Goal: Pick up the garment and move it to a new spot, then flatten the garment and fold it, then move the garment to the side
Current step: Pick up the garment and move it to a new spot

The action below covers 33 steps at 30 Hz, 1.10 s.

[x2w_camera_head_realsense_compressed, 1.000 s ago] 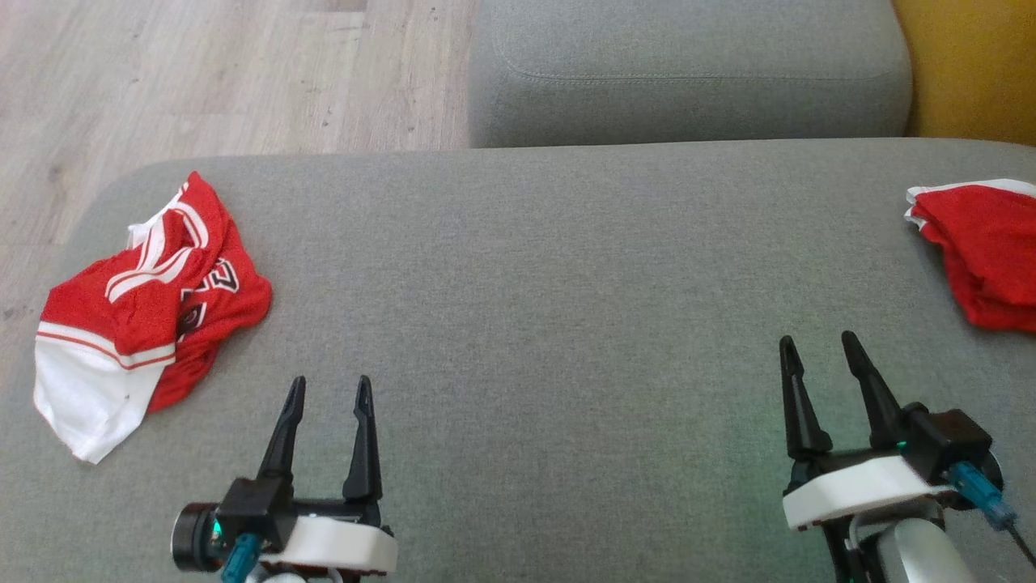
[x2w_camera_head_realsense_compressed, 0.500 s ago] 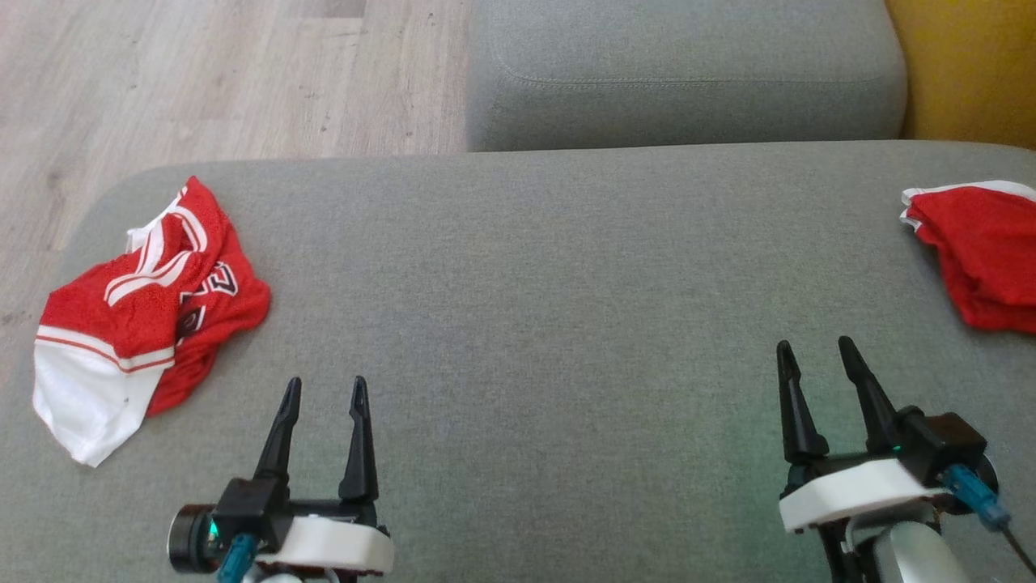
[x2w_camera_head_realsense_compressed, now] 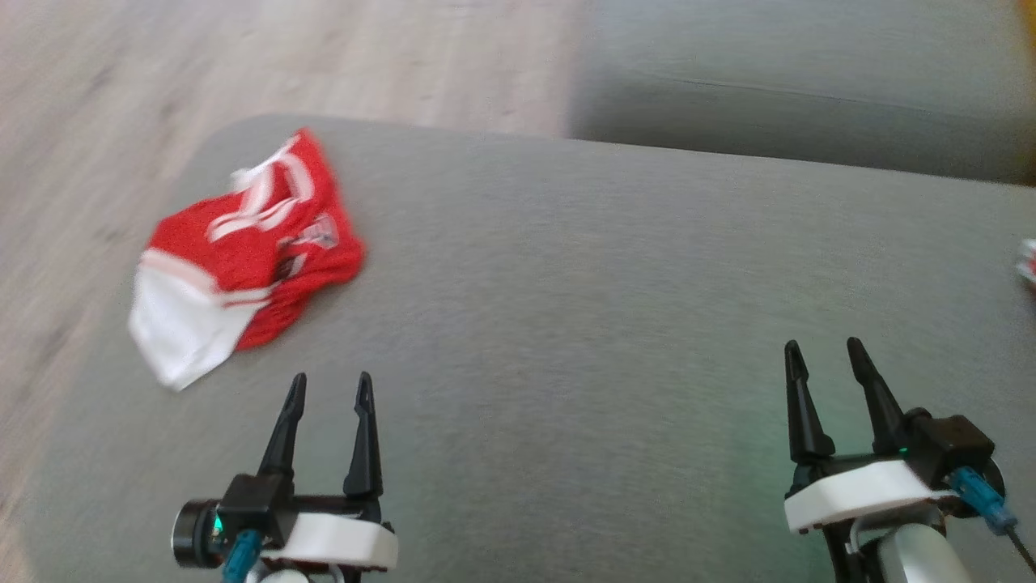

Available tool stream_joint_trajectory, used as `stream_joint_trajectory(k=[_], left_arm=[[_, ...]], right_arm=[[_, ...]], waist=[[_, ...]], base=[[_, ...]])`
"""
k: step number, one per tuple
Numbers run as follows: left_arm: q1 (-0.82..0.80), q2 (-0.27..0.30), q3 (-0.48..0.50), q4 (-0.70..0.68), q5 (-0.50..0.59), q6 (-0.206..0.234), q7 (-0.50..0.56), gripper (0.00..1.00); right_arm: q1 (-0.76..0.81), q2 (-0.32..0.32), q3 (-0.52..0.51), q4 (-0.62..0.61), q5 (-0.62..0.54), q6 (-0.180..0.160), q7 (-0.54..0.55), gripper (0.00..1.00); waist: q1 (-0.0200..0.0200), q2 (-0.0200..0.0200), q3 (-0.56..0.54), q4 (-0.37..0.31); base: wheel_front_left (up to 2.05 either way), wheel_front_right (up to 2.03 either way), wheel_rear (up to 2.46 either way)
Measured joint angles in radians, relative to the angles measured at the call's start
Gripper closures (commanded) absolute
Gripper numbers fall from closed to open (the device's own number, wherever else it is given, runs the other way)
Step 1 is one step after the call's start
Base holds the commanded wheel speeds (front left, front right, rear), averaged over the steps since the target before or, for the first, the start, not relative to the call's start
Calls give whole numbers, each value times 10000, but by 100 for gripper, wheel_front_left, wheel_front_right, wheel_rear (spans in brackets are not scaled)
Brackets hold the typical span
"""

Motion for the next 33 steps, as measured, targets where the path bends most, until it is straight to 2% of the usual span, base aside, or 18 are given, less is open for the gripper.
stream_joint_trajectory(k=[10,15,20,23,25,29,33], left_arm=[[-2,10,343,-376,-255,303,0,0],[-22,10,487,-1053,-679,828,0,0],[-855,-2,483,-1333,-696,897,0,0],[-2229,-27,479,-1116,-550,464,0,0],[-3419,-81,477,-483,-407,82,-2,0],[-5649,8,616,1879,-288,-627,-2,0],[-7369,311,876,4541,-428,-838,1011,0]], right_arm=[[-12,-102,261,-56,-88,2,0,0],[-505,-671,880,81,-104,2,0,0],[-1175,-1379,1003,84,-107,2,0,0],[-1486,-1858,945,-128,-224,2,0,0],[-1579,-2174,773,-316,-299,2,0,0],[-1762,-2612,819,-625,-441,0,0,0],[-2222,-2934,867,-1055,-512,2,-61,0]], waist=[[0,0,363,2572],[2,0,1072,3055],[2,0,1988,3244],[3,0,2627,3308],[4,0,3055,3340],[4,-1,3883,3233],[3,-1,4487,2777]], base=[[0,0,0],[0,0,0],[0,0,0],[0,0,0],[0,0,0],[0,0,0],[0,0,0]])
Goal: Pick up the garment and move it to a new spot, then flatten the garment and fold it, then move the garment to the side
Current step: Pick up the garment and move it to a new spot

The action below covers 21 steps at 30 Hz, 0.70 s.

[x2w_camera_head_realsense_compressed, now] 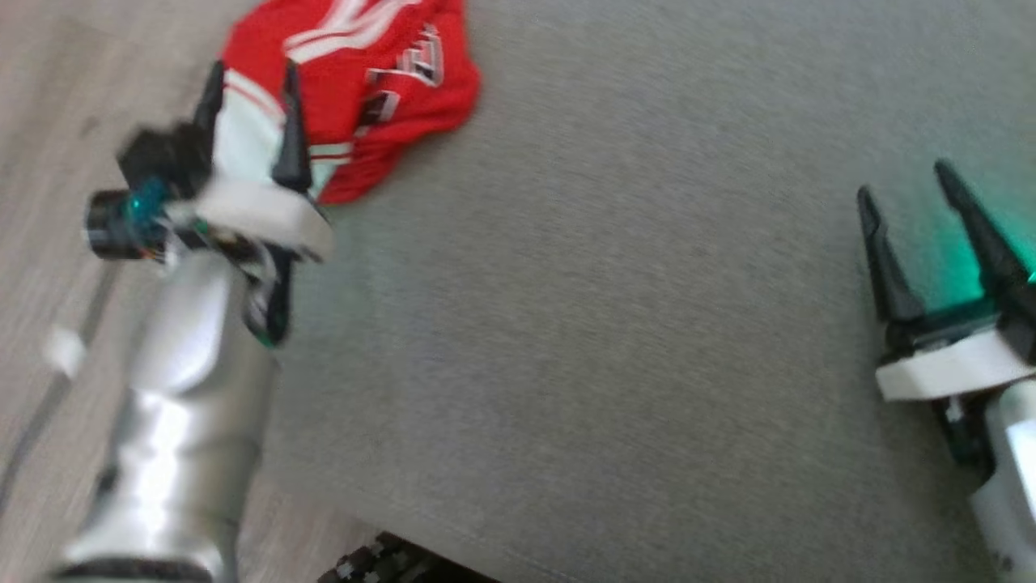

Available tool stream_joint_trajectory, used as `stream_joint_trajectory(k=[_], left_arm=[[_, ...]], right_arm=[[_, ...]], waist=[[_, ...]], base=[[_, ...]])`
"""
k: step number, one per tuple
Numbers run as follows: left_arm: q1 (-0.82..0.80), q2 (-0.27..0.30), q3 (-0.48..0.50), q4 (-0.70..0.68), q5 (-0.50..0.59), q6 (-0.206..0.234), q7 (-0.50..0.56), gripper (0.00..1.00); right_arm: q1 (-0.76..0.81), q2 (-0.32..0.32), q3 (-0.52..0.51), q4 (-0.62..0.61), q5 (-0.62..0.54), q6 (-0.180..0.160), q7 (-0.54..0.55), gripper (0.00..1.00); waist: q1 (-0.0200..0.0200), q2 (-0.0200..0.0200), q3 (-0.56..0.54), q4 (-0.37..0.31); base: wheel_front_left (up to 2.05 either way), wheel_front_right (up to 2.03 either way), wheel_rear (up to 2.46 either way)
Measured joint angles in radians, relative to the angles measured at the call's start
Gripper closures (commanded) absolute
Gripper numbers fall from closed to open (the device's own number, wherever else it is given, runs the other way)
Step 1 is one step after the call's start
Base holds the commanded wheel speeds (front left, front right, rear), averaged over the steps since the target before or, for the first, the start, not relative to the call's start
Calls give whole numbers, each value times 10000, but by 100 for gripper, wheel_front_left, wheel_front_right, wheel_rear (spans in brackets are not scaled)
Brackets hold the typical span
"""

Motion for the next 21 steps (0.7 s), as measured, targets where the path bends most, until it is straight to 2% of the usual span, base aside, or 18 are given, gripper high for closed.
stream_joint_trajectory(k=[4,8,9,10,15,21], left_arm=[[-1210,301,109,1975,-173,-105,1218,0],[-1648,311,443,3218,-976,-633,1306,0],[-1666,320,443,3304,-978,-639,1072,53],[-1693,328,437,3379,-978,-669,826,100],[-1927,550,-150,3315,-608,-815,-523,100],[-2225,1179,-543,2163,-173,-821,-901,100]], right_arm=[[-323,-178,-46,-259,0,0,-44,0],[-582,-178,-35,-575,0,0,-119,0],[-624,-176,-38,-637,0,0,-138,0],[-666,-169,-38,-681,0,0,-146,0],[-841,-8,-31,-485,0,0,-146,0],[-710,487,-12,63,-2,0,-61,0]], waist=[[-1,0,411,-589],[-2,0,873,-1150],[-2,0,954,-1229],[-2,0,1016,-1296],[-1,0,906,-1486],[-2,0,276,-1731]], base=[[0,0,0],[0,0,0],[0,0,0],[0,0,0],[0,0,0],[0,0,0]])
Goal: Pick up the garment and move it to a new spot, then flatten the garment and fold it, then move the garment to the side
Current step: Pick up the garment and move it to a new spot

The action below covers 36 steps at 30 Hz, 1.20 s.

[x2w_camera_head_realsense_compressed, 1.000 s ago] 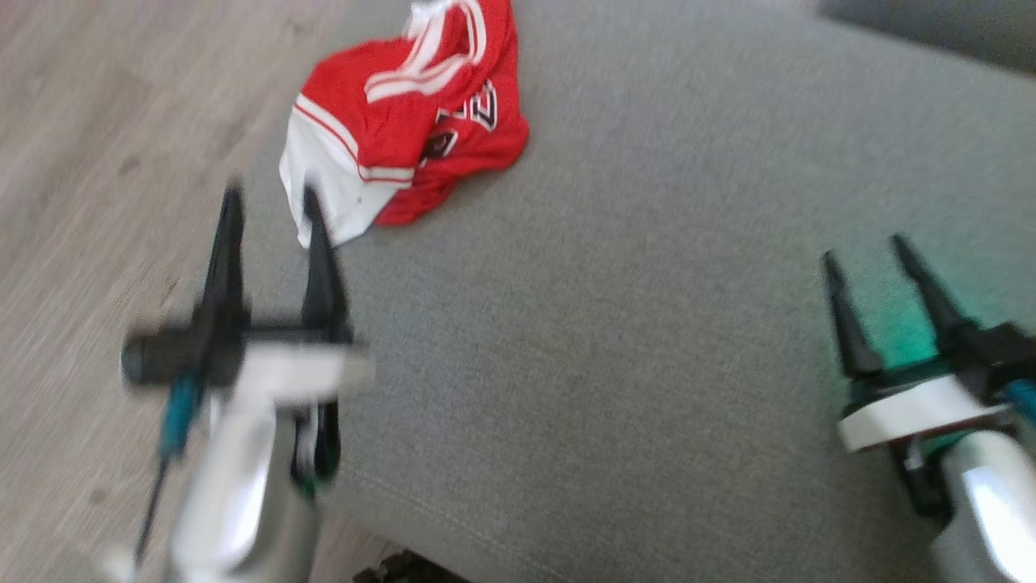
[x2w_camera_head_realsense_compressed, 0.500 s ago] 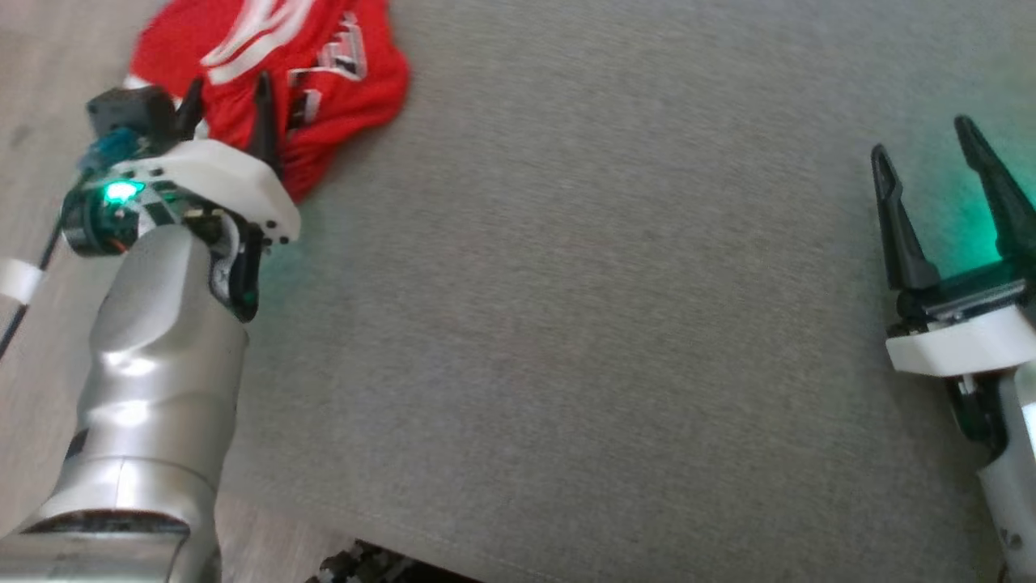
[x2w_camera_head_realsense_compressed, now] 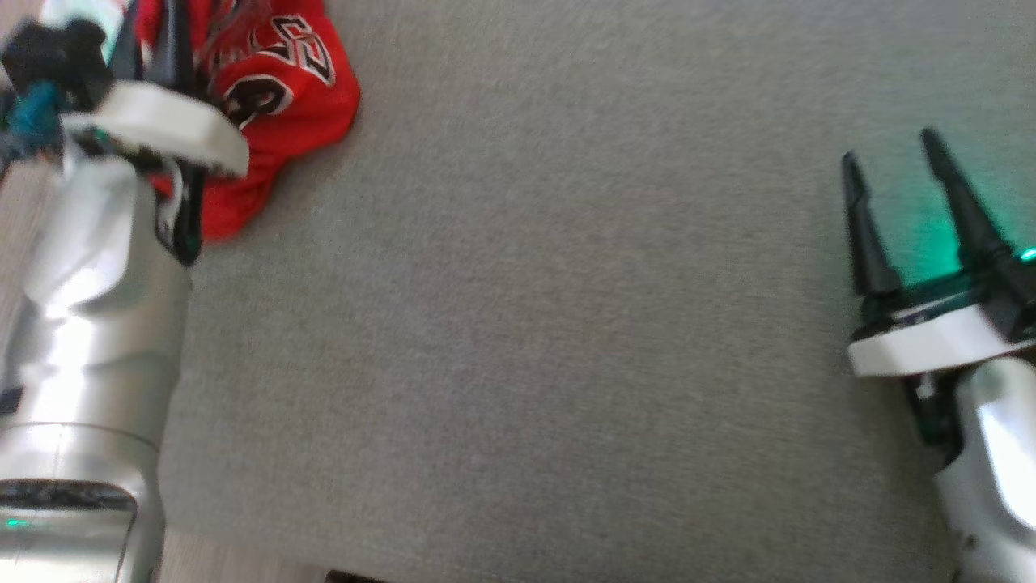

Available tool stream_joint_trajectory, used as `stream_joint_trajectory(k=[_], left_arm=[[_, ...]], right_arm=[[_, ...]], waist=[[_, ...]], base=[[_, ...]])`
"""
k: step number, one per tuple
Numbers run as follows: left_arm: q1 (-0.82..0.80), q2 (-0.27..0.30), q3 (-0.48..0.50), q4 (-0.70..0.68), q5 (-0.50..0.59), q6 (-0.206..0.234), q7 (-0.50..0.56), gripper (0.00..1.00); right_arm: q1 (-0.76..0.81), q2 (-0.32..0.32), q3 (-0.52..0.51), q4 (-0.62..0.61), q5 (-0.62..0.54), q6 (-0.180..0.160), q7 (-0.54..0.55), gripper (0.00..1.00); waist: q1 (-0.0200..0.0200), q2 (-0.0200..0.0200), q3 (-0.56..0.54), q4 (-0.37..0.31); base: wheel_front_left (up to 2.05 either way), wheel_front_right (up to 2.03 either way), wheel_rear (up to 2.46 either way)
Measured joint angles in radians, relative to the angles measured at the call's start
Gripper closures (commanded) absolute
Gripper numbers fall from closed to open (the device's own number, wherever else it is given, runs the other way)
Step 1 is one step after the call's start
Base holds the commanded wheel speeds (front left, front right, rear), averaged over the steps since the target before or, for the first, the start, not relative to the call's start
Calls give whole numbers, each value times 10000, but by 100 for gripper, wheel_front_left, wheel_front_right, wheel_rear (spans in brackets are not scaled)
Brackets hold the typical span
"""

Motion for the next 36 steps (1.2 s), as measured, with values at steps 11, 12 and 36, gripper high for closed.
stream_joint_trajectory(k=[11,12,36], left_arm=[[-220,907,-1607,-4800,-405,-77,625,100],[-226,1003,-1661,-5218,-497,-77,809,100],[3705,470,-4414,-6324,-930,40,899,92]], right_arm=[[807,1613,-107,-67,29,0,8,0],[881,1718,-123,-121,31,0,8,0],[1478,2441,77,-349,583,0,8,0]], waist=[[-3,0,-1682,-1820],[-3,0,-1802,-2076],[1,0,-2240,-6032]], base=[[0,0,0],[0,0,0],[0,0,0]])
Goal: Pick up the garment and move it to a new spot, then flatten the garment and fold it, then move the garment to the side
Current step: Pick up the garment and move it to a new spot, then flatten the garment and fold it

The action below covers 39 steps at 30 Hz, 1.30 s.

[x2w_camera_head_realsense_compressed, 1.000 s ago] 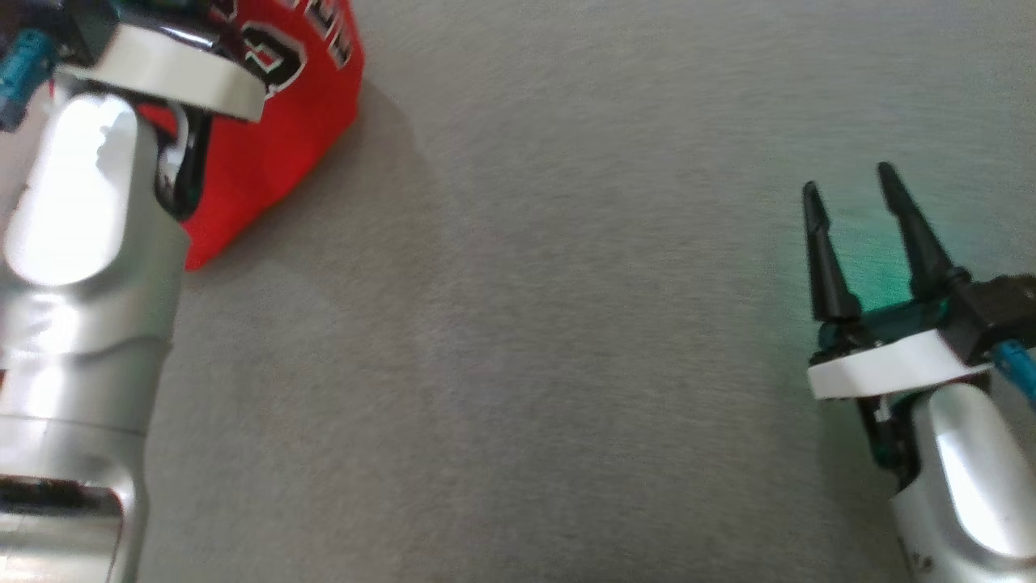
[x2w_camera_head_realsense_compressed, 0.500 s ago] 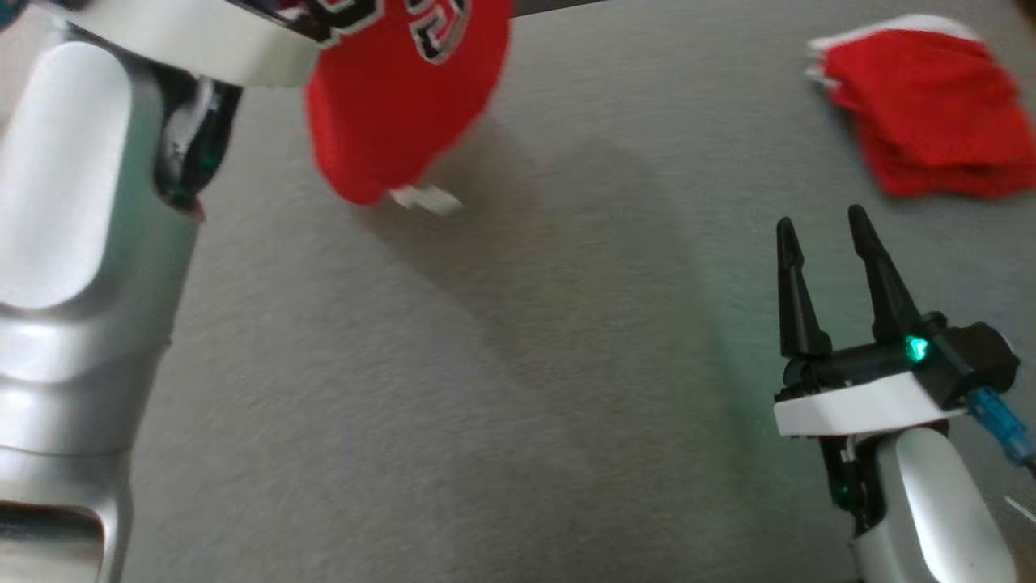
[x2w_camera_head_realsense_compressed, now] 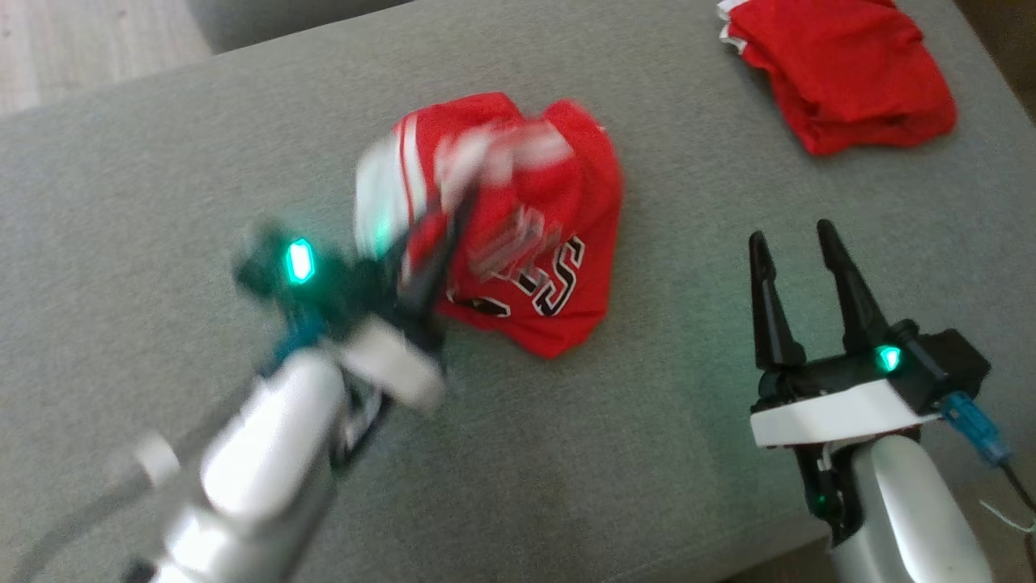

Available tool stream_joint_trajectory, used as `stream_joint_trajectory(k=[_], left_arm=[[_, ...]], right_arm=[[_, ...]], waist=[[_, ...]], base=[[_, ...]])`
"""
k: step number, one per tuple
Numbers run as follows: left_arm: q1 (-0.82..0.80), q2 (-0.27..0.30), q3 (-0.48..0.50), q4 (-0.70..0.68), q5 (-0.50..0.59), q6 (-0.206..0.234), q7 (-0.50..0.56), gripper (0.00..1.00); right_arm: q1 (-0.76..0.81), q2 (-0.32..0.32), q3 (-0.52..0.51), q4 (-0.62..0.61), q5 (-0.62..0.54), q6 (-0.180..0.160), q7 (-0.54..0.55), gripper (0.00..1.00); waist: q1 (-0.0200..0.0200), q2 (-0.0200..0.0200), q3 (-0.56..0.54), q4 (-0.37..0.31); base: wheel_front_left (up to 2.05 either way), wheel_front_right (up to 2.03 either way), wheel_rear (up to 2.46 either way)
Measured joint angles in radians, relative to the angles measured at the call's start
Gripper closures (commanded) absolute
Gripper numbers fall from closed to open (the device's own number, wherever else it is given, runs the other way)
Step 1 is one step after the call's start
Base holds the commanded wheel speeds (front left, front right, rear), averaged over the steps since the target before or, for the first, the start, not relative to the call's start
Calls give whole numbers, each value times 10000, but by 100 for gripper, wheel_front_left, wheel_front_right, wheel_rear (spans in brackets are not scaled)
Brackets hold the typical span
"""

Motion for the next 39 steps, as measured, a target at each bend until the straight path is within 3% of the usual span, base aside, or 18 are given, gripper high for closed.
stream_joint_trajectory(k=[1,2,3,4,6,11,19,29,39], left_arm=[[374,-71,-161,380,69,98,-259,84],[724,-186,-224,786,65,186,-447,63],[1063,-328,-228,1179,33,278,-617,14],[1374,-451,-213,1513,8,397,-748,0],[1888,-754,-42,1921,-151,631,-871,0],[3005,-1578,1852,153,132,1212,-926,0],[5371,-1835,3747,-1220,859,1206,-953,0],[7058,-1898,4374,-1864,1104,1016,-953,0],[7142,-1898,4366,-1751,1427,938,-953,0]], right_arm=[[0,8,48,86,82,0,0,0],[0,8,90,176,98,0,0,0],[6,8,130,253,107,-2,0,0],[7,12,178,343,167,-2,0,0],[18,17,245,514,180,0,0,0],[246,35,-27,784,176,-2,2,0],[1026,56,-462,1030,115,-2,2,0],[2212,71,-899,976,221,0,35,0],[2207,84,-742,966,209,-2,35,0]], waist=[[1,0,23,49],[0,0,34,107],[-1,0,37,177],[-1,0,26,253],[0,0,-27,406],[-2,0,-434,1053],[-4,0,-1471,2020],[-5,0,-2576,3139],[-2,0,-2716,3276]], base=[[0,0,0],[0,0,0],[0,0,0],[0,0,0],[0,0,0],[0,0,0],[0,0,0],[0,0,0],[0,0,0]])
